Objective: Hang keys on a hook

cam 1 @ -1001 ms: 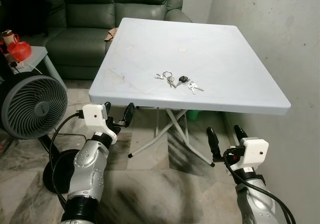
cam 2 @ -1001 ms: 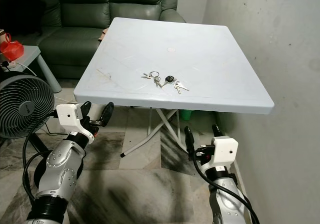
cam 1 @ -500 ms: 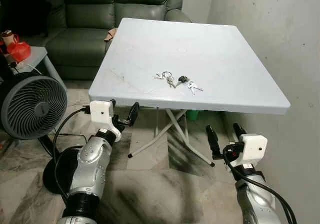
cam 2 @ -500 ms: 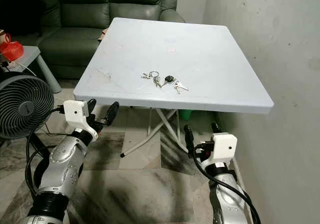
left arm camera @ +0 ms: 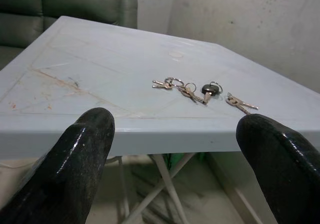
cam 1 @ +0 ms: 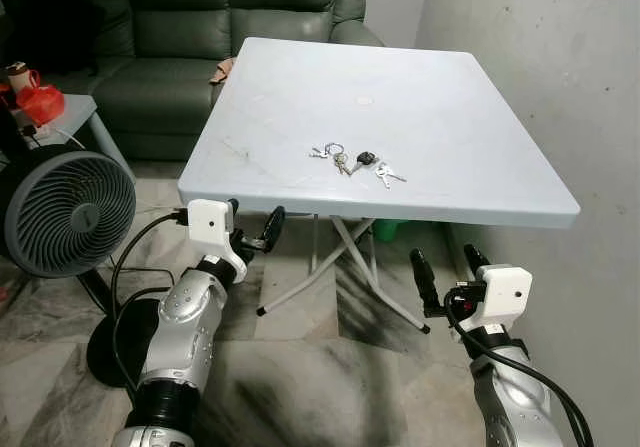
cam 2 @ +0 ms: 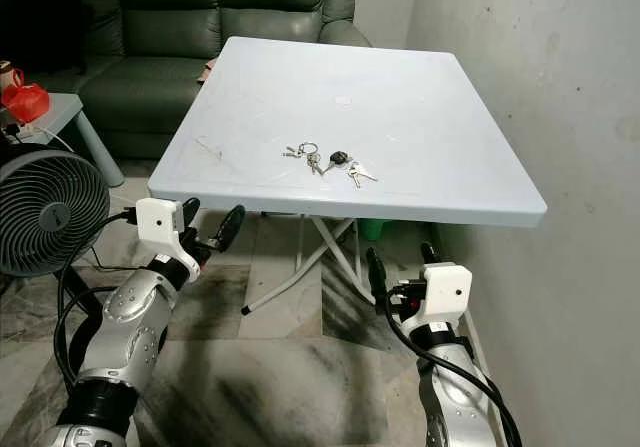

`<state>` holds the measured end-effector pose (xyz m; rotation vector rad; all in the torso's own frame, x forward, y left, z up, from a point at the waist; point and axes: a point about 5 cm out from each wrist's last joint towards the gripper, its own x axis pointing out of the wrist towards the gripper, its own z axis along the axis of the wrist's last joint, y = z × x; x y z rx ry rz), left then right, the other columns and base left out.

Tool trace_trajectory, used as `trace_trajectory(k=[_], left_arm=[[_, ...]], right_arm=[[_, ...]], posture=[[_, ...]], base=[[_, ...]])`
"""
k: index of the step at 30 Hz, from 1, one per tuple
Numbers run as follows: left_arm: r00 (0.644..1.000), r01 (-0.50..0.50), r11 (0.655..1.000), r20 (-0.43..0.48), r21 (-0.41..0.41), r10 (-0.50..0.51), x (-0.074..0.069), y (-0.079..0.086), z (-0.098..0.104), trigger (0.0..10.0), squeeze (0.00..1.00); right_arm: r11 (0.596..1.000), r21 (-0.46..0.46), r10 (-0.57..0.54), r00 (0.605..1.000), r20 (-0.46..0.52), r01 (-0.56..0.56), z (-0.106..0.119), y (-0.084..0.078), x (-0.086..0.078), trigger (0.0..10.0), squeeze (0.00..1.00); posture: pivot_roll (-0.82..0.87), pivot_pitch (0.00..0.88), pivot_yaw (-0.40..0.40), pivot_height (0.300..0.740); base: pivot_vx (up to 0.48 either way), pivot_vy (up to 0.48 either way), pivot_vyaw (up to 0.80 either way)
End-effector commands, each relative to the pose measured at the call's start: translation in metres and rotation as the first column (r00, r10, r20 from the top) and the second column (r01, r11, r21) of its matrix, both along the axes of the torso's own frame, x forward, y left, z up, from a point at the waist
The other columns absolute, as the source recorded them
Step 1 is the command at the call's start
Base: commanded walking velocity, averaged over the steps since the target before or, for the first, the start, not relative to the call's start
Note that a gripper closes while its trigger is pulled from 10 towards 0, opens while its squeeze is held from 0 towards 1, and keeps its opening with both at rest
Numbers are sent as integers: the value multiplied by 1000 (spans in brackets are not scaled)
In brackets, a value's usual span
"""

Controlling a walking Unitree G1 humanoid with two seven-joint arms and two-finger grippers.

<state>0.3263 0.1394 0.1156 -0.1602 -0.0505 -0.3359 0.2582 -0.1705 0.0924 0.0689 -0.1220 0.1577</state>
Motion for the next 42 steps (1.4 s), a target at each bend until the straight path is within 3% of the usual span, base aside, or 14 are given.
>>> trace_trajectory(k=[1,22,28,32,35,42], left_arm=[[1000,17,1000,-8,7,-17,3,-3,1,10000,0],[1000,25,1000,-13,18,-25,4,-4,3,10000,0],[1000,23,1000,-12,17,-23,4,-5,3,10000,0],[1000,17,1000,-17,13,-17,4,-7,2,10000,0],[1000,14,1000,1,-7,-14,2,-9,3,10000,0],[1000,4,1000,1,6,-4,2,-8,2,10000,0]], right_arm=[[1000,3,-6,1000,21,6,7,-2,3,10000,0],[999,-40,18,1000,22,-17,6,-1,0,10000,0],[998,-48,31,999,18,-30,6,1,1,10000,0],[997,-60,41,999,15,-40,6,2,2,10000,0],[999,-13,44,999,21,-44,8,1,3,10000,0],[998,-40,54,998,28,-53,9,1,4,10000,0]], posture=[[-59,0,11,740],[-57,0,14,740],[-51,0,6,740],[-47,0,1,740],[-44,0,-4,740],[-43,0,-9,740]], base=[[379,0,0],[420,0,0],[408,0,800],[195,0,322],[0,0,0],[0,0,0]])
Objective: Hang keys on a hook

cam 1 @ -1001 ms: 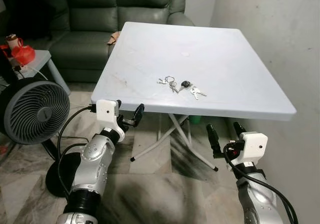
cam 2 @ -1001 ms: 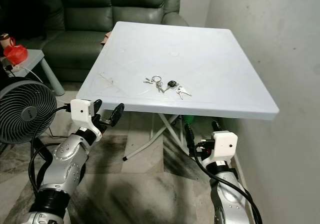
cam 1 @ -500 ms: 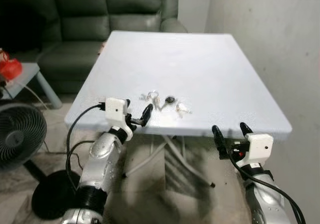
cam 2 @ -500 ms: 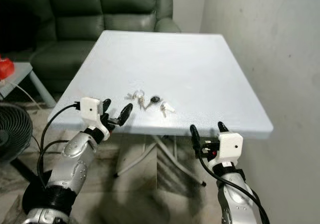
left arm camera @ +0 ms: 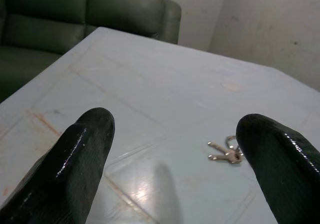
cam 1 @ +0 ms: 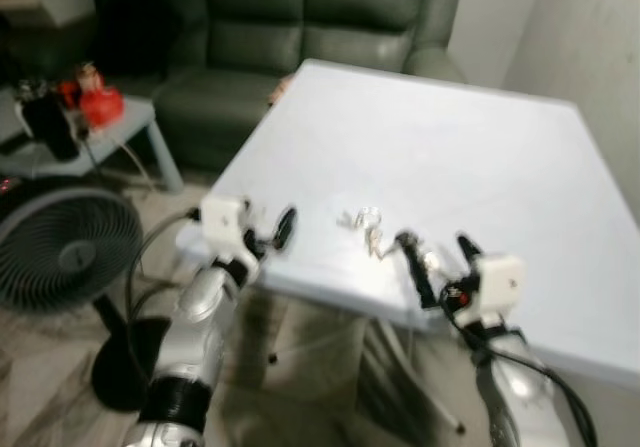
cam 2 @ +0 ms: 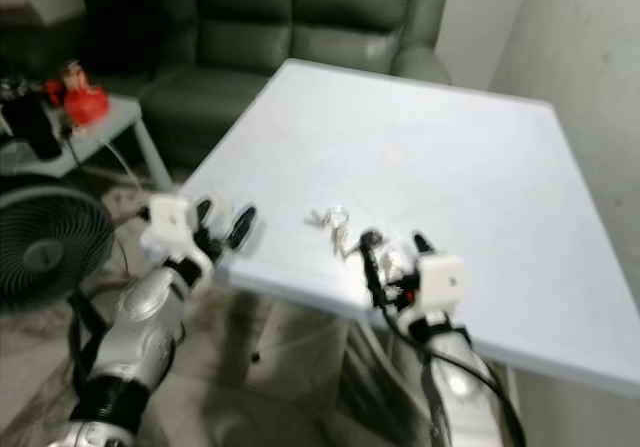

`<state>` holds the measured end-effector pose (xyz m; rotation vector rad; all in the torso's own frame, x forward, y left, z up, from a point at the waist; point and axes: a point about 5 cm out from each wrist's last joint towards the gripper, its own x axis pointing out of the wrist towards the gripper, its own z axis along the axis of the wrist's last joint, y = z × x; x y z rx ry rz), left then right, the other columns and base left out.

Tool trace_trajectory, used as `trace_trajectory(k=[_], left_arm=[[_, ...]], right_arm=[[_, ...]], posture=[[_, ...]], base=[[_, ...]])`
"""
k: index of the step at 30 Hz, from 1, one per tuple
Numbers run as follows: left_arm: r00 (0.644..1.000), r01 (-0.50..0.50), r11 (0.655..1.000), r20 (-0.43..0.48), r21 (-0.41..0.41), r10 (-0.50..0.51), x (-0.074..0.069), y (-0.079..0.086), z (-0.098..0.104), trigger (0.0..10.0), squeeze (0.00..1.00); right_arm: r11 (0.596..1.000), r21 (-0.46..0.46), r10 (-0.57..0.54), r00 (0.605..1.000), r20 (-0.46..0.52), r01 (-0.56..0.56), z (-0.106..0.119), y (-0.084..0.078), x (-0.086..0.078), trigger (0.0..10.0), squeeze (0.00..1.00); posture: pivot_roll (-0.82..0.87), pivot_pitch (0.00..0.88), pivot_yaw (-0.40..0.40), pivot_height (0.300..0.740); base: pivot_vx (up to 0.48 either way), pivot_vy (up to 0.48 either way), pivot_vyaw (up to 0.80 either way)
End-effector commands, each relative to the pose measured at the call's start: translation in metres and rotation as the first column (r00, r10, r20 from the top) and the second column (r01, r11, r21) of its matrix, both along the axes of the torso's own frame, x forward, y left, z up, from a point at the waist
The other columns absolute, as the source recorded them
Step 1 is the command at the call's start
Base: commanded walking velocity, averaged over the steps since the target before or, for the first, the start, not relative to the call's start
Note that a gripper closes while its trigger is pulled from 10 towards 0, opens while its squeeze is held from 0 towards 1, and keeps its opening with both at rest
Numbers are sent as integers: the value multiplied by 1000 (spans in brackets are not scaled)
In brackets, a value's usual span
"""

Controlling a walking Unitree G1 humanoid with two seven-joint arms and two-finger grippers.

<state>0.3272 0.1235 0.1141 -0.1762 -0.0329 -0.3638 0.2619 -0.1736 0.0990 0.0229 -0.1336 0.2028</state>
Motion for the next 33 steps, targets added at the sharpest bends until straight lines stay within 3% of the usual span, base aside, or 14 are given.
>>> trace_trajectory(k=[1,33], left_arm=[[1000,-26,1000,17,17,26,2,8,3,10000,0],[999,2,999,51,41,-4,2,1,5,10000,0]], right_arm=[[1000,9,14,1000,12,-14,3,4,1,10000,0],[996,-86,-29,1000,-11,28,2,1,7,10000,0]], posture=[[-43,0,-9,740],[-48,0,-18,740]], base=[[0,0,0],[0,0,0]])
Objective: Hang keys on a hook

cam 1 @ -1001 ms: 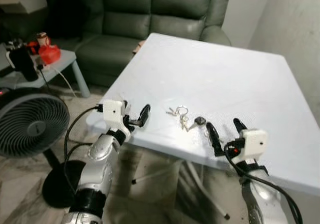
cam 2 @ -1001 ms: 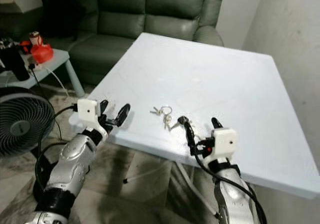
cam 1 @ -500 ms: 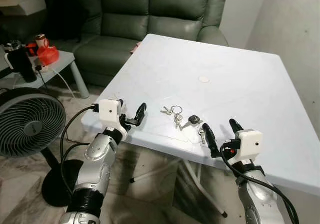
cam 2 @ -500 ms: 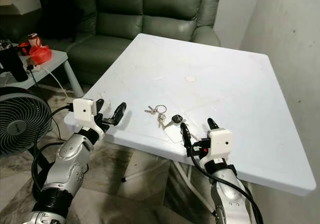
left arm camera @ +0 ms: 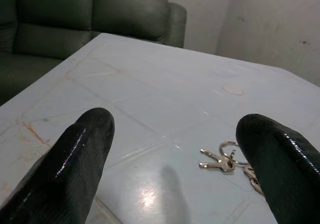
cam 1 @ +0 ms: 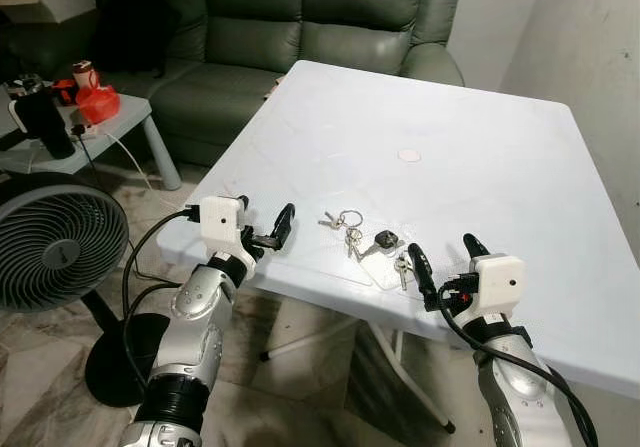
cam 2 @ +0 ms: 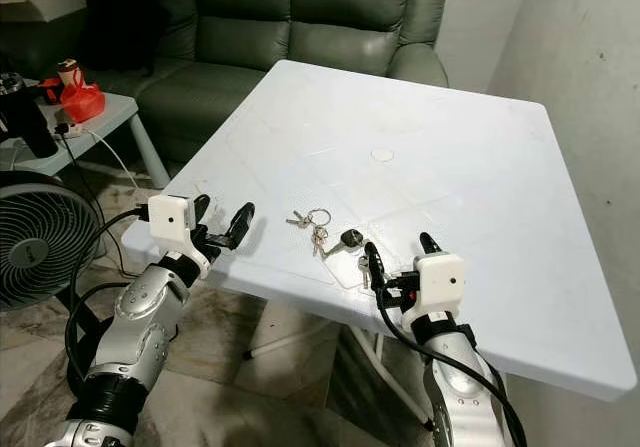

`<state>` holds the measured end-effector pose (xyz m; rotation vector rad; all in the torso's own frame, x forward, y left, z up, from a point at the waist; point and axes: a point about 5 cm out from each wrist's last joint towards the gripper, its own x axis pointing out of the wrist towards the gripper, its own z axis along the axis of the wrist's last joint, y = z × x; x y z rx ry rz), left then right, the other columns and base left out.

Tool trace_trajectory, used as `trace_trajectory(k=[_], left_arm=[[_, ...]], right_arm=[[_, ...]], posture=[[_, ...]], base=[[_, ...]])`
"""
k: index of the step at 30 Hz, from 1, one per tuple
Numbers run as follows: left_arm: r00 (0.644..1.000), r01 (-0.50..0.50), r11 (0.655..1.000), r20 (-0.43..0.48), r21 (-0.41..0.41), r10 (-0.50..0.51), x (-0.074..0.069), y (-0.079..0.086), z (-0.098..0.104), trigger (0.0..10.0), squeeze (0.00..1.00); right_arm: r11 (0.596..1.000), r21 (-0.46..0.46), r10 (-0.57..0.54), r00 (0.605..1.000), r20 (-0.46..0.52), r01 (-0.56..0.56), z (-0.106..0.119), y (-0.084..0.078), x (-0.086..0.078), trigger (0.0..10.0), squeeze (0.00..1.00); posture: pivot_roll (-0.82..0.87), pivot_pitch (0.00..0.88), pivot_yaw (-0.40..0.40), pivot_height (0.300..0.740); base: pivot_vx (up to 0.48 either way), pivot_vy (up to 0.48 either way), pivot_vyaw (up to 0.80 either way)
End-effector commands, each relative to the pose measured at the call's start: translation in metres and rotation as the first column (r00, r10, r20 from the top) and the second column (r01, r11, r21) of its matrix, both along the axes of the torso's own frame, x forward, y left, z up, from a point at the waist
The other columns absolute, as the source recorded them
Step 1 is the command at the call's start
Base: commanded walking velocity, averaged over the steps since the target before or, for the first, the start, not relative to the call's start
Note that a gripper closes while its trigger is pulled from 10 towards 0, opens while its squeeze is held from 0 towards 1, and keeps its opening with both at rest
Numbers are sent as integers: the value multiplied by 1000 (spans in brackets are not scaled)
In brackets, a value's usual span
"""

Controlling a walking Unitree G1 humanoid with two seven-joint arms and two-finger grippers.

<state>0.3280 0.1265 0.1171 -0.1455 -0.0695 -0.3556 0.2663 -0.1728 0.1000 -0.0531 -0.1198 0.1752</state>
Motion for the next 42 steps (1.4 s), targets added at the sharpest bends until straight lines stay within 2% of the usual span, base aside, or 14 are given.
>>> trace_trajectory(k=[1,36,42], left_arm=[[1000,15,1000,11,19,-15,1,-2,1,10000,0],[999,17,997,49,80,-21,1,2,3,10000,0],[997,68,993,40,92,-72,-10,-6,-4,10000,0]], right_arm=[[1000,-11,4,1000,-6,-4,1,1,3,10000,0],[999,-32,-10,1000,-9,10,1,-5,-1,10000,0],[998,-58,-2,1000,-12,1,4,-9,6,10000,0]], posture=[[-49,0,-18,740],[-48,0,-20,740],[-39,0,-20,740]], base=[[0,0,0],[0,0,0],[0,0,0]])
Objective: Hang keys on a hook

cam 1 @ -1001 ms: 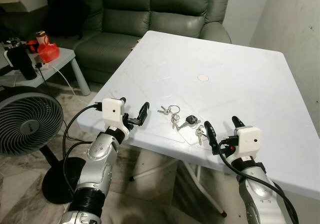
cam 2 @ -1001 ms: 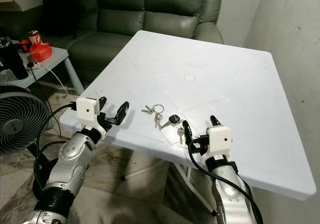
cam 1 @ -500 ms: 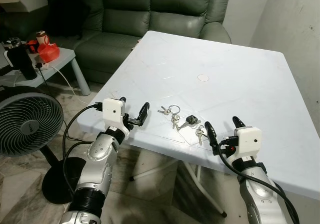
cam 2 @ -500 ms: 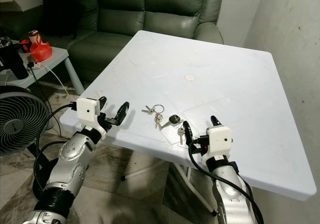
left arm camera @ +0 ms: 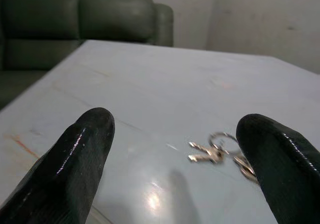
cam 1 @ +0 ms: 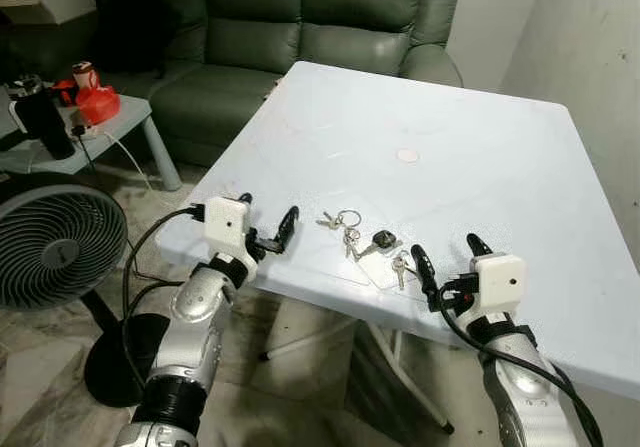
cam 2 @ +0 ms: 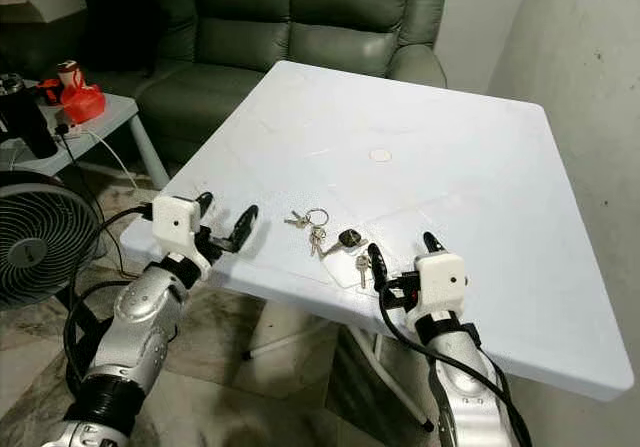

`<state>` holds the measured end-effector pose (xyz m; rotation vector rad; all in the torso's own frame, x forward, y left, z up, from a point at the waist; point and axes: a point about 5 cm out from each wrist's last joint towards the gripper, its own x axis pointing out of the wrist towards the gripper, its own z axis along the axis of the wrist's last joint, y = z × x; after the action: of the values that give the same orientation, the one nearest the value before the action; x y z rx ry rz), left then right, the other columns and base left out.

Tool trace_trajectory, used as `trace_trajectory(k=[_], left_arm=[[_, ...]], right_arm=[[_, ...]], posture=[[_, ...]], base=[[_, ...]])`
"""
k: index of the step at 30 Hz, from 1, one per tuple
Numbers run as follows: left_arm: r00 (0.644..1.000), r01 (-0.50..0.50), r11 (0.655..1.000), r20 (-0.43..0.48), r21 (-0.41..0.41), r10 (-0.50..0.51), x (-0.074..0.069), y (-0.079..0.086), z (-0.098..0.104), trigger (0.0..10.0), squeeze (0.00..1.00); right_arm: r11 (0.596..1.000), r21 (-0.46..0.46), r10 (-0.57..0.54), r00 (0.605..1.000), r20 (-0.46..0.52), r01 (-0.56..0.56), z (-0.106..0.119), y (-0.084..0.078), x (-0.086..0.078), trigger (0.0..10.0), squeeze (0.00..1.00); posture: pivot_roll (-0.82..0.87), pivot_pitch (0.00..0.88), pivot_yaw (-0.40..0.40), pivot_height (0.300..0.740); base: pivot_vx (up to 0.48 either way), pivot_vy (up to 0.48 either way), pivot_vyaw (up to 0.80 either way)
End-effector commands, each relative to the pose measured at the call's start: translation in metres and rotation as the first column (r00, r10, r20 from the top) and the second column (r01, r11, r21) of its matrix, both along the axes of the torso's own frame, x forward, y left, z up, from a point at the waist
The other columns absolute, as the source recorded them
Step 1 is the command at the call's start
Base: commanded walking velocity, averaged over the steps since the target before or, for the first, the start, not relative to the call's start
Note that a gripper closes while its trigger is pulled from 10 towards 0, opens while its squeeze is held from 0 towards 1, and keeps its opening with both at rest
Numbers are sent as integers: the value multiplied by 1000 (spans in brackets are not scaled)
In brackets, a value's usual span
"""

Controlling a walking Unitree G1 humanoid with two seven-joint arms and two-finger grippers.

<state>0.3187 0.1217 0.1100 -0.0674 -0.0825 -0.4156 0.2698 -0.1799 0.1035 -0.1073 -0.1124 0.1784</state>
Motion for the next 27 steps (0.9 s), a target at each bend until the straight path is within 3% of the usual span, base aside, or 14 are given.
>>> trace_trajectory(k=[1,5,11,17,27], left_arm=[[1000,17,1000,5,14,-17,-3,-3,1,10000,0],[1000,27,999,3,22,-27,-8,-8,-2,10000,0],[999,39,999,10,34,-39,-10,-8,-2,10000,0],[997,72,997,28,23,-73,-18,-17,2,10000,0],[997,75,997,28,9,-76,-27,-18,6,10000,0]], right_arm=[[1000,-5,-4,1000,-10,4,1,-3,4,10000,0],[1000,-5,-9,1000,-28,9,3,-2,12,10000,0],[1000,-11,3,1000,-31,-3,9,12,26,10000,0],[998,17,-64,997,-45,65,20,26,46,10000,0],[999,17,-32,997,-70,34,30,41,55,10000,0]], posture=[[-39,0,-20,740],[-21,0,-33,740],[-18,0,-42,740],[3,0,-71,740],[15,33,-95,740]], base=[[0,0,0],[0,0,0],[0,0,0],[0,0,0],[0,0,0]])
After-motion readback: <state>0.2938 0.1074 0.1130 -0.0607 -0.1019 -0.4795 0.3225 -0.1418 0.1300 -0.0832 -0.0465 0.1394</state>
